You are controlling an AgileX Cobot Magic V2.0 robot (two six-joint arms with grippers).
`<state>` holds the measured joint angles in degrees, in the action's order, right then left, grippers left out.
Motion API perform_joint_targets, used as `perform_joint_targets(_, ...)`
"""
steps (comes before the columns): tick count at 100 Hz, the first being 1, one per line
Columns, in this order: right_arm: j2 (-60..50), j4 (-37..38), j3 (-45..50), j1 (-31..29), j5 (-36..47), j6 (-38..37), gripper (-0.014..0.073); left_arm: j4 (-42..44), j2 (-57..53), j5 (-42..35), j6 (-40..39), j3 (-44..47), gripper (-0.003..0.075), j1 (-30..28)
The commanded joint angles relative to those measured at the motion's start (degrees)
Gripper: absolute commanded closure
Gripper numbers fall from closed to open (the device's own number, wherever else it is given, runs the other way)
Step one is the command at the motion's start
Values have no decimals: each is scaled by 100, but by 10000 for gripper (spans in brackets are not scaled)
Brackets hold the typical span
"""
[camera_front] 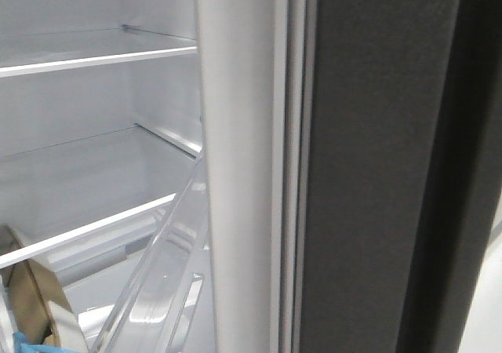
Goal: Close fridge door
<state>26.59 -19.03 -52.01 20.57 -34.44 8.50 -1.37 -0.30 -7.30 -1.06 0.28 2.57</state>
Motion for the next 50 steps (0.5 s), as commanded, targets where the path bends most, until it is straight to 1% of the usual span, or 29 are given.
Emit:
perform_joint_targets(1, 199, -32, -230, 241, 370, 144, 638, -35, -117, -416, -29, 201, 740, 53)
perform_joint_targets(31, 565, -32, -274, 733, 365, 471, 638, -35, -117, -416, -29, 201, 740, 53)
perform_joint_targets(50, 733, -32, -274, 1009, 457, 483, 638, -35, -117, -416, -29, 201, 740, 53)
